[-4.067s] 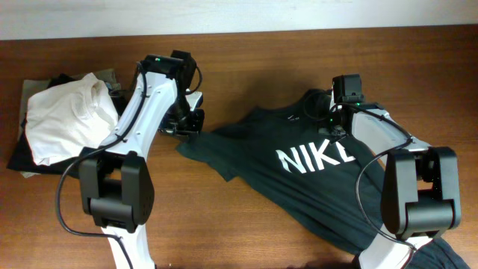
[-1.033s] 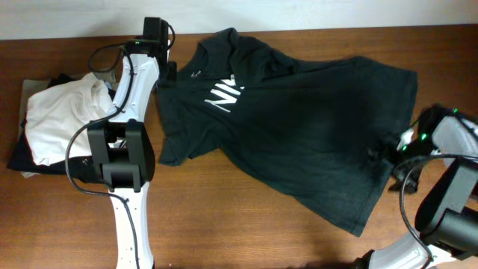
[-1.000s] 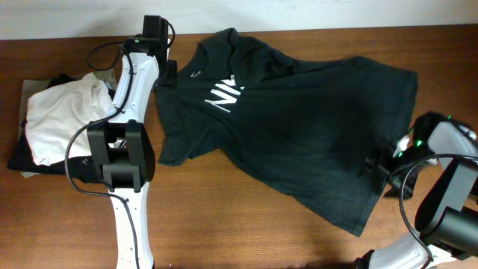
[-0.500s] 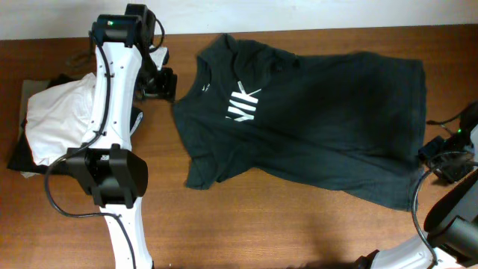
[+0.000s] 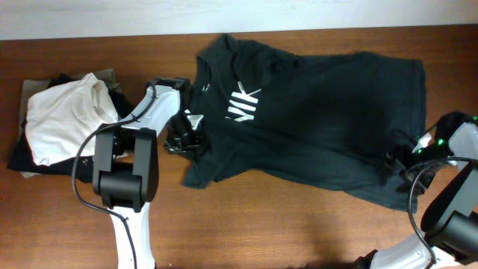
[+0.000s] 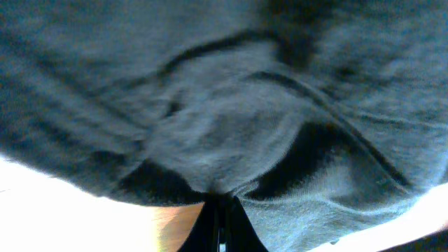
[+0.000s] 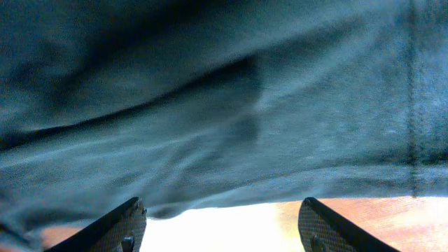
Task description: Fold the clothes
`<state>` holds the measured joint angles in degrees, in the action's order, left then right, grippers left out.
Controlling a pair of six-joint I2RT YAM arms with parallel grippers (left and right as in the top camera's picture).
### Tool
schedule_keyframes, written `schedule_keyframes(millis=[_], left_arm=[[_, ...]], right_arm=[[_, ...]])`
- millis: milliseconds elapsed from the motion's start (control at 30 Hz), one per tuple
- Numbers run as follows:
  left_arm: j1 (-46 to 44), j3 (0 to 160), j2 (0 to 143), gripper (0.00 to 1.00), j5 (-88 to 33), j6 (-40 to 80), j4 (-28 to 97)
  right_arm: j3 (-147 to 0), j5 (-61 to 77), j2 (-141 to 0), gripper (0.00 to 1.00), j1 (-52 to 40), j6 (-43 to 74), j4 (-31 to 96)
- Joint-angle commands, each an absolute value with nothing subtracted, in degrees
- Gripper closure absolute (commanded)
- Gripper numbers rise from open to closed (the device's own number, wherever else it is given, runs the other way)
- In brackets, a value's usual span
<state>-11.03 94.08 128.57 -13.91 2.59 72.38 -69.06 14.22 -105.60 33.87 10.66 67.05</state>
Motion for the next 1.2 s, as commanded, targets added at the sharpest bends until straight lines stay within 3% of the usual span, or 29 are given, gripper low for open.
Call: schedule_keyframes(millis=[0, 133, 200, 233, 267, 300, 367, 467, 600, 667, 833, 867, 900, 933, 967, 1067, 1133, 1167], left_arm=[[-6.98, 97.60, 128.38, 0.99, -12.67, 3.25, 72.90], [-4.69, 98.06, 128.11, 0.98, -12.67, 3.25, 72.64], [-4.71, 98.06, 128.11, 0.83, -12.67, 3.22, 72.69], [-4.71, 98.06, 128.11, 0.72, -12.69, 3.22, 72.66], [-4.71, 98.06, 128.11, 0.69, -12.67, 3.20, 72.69], [-4.69, 98.06, 128.11, 0.67, -12.67, 3.14, 72.69], [-4.71, 99.09, 128.11, 0.66, -12.69, 2.96, 74.22], [-5.02, 102.83, 127.98, 0.66, -12.97, 0.89, 80.47], [-9.37, 103.11, 127.57, 0.60, -15.75, -0.47, 79.00], [-13.78, 102.63, 127.59, 0.52, -15.68, -0.49, 76.20], [-22.37, 94.35, 127.59, 0.50, -14.04, 0.67, 69.10], [-22.50, 92.62, 127.59, 0.50, -12.34, 0.69, 67.55], [-22.41, 90.74, 127.59, 0.58, -10.33, 0.67, 65.95], [-22.02, 89.80, 127.59, 0.84, -8.56, 0.69, 65.10], [-21.12, 89.71, 127.59, 0.98, -5.82, 0.67, 64.77], [-14.83, 91.42, 127.57, 1.00, 3.40, 0.03, 62.24], [-9.28, 94.80, 127.57, 1.00, -0.75, -1.23, 61.58], [-7.20, 96.82, 127.57, 1.00, -4.05, -2.46, 61.63]], right_arm=[[-63.51, 8.10, -105.43, 0.27, 33.76, 15.57, 63.42], [-56.82, 1.63, -105.43, 0.29, 33.78, 22.96, 58.41], [-55.29, 1.89, -105.43, 0.14, 33.78, 21.96, 59.53], [-55.29, 1.91, -105.43, 0.13, 33.82, 21.34, 60.97], [-55.27, 1.45, -105.43, 0.17, 33.80, 21.34, 61.41], [-55.27, 0.30, -105.43, 0.28, 33.82, 21.71, 60.53], [-56.29, -4.40, -105.43, 0.94, 34.83, 28.75, 55.57], [-66.57, -4.16, -105.43, 0.96, 40.45, 30.30, 58.30], [-86.52, -3.73, -105.43, 0.96, 43.46, 25.10, 69.82], [-88.49, -3.68, -105.43, 0.96, 43.42, 24.86, 70.96], [-88.31, -3.29, -105.43, 0.96, 43.42, 24.84, 71.20], [-88.31, -3.27, -105.43, 0.96, 43.42, 24.84, 71.20], [-88.31, -3.29, -105.43, 0.96, 43.42, 24.84, 71.20], [-88.31, -3.29, -105.43, 0.96, 43.42, 24.84, 71.18], [-88.29, -3.29, -105.43, 0.96, 43.42, 24.86, 71.13], [-88.29, -3.14, -105.43, 0.96, 43.42, 24.86, 71.20], [-88.31, -1.13, -105.43, 0.96, 43.42, 24.23, 71.20], [-88.31, -0.08, -105.43, 0.90, 43.42, 23.99, 71.50]])
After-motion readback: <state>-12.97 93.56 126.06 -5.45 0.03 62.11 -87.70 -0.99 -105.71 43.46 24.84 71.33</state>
